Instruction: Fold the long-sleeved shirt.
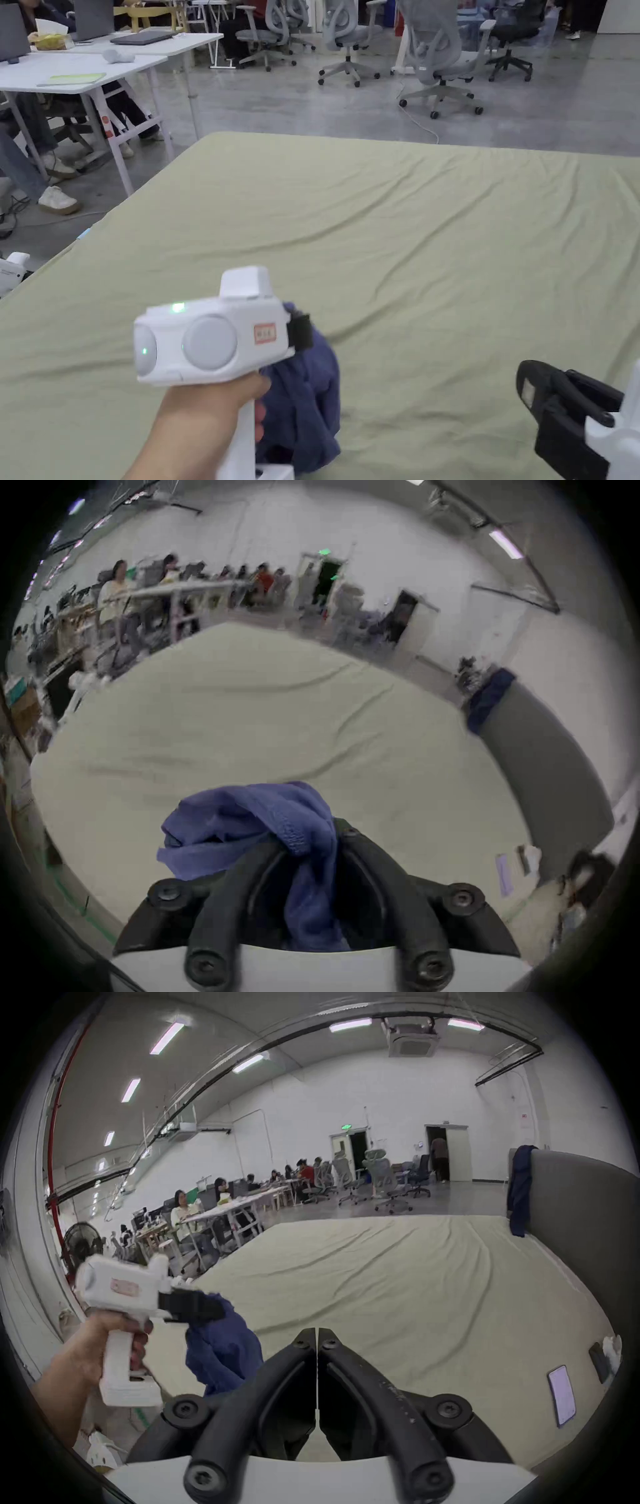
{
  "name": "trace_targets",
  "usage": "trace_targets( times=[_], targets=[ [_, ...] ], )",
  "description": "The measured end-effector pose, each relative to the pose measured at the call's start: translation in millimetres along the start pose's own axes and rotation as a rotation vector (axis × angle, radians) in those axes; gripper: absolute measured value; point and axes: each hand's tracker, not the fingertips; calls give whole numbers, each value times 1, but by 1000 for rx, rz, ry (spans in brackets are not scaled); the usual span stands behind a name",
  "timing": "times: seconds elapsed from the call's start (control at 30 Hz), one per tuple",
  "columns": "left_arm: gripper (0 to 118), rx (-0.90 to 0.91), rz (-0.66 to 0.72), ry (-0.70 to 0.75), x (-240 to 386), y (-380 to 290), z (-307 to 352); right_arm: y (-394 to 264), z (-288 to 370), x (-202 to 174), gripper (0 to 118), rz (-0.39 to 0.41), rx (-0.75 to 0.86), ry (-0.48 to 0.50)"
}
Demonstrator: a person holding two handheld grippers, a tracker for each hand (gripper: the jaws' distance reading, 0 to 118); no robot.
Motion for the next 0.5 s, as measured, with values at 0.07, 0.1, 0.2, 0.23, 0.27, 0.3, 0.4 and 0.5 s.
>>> trace_targets(
  times=[0.07, 0.1, 0.2, 0.23, 0.27, 0.3, 0.4, 0.5],
  targets=[
    [15, 49, -33, -97, 44, 27, 8, 6, 20, 14, 3, 2, 32, -34],
    [15, 63, -56, -153, 71, 38, 9, 10, 30, 22, 3, 5, 49, -50],
    [15, 62, -221, -214, 149, 48, -16, 16, 61, 44, 3, 4, 99, -95],
    [15, 29, -246, -226, 171, 44, -30, 17, 70, 51, 3, 6, 114, -116],
    [15, -16, -264, -237, 193, 36, -47, 16, 79, 58, 3, 8, 125, -143],
    [15, -70, -264, -257, 214, 23, -67, 13, 88, 65, 3, 8, 130, -174],
    [15, -252, -337, -244, 264, -39, -130, 0, 106, 86, 3, 6, 92, -268],
    [15, -451, -356, -195, 287, -121, -186, -19, 121, 105, 3, -25, 51, -292]
  ],
)
